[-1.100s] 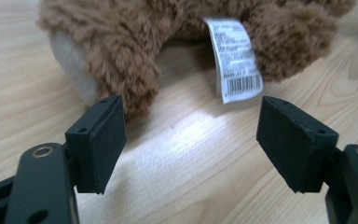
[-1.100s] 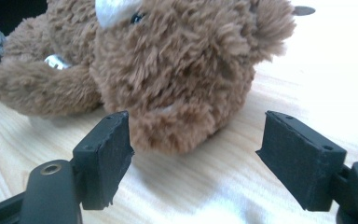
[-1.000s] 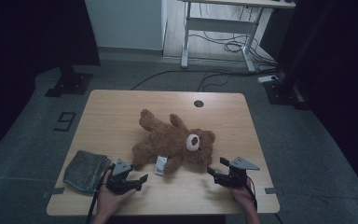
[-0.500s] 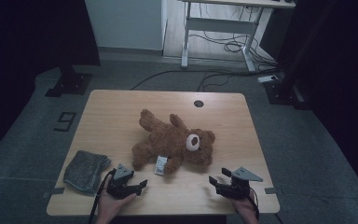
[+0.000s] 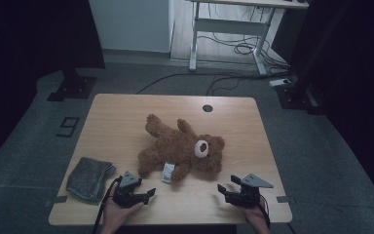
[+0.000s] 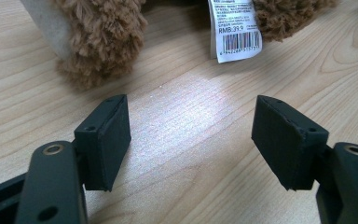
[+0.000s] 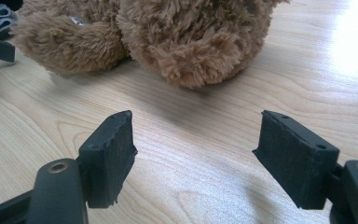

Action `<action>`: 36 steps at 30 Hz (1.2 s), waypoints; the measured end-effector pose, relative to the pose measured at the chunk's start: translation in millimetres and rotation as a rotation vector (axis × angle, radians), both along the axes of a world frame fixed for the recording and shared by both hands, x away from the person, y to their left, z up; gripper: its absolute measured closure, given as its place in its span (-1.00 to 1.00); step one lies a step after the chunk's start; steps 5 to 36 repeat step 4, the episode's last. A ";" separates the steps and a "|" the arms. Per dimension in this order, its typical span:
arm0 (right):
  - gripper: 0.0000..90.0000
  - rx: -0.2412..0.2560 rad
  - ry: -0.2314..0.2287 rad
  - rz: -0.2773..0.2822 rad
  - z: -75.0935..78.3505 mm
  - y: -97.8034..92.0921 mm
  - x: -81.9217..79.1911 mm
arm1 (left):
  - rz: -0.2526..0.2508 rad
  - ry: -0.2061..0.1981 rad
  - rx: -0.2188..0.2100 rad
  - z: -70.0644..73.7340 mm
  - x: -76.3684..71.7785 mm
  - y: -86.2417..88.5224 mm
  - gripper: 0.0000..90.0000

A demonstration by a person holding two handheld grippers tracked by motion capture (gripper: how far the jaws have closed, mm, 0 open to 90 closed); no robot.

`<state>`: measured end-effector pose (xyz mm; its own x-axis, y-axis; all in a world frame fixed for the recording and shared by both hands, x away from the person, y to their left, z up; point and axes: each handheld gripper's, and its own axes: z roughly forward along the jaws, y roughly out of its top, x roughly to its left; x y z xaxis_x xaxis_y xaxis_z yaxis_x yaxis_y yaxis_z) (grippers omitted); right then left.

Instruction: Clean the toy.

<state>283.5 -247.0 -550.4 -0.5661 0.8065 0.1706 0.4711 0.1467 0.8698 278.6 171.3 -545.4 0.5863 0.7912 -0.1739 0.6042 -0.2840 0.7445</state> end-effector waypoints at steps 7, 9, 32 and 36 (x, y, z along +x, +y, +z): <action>-0.41 -0.003 -0.005 -0.001 0.1 -0.5 0.6 | -0.002 -0.004 0.004 0.4 0.0 -0.1 -0.38; -0.41 -0.003 -0.005 -0.001 0.1 -0.5 0.6 | -0.002 -0.004 0.004 0.4 0.0 -0.1 -0.38; -0.41 -0.003 -0.005 -0.001 0.1 -0.5 0.6 | -0.002 -0.004 0.004 0.4 0.0 -0.1 -0.38; -0.41 -0.003 -0.005 -0.001 0.1 -0.5 0.6 | -0.002 -0.004 0.004 0.4 0.0 -0.1 -0.38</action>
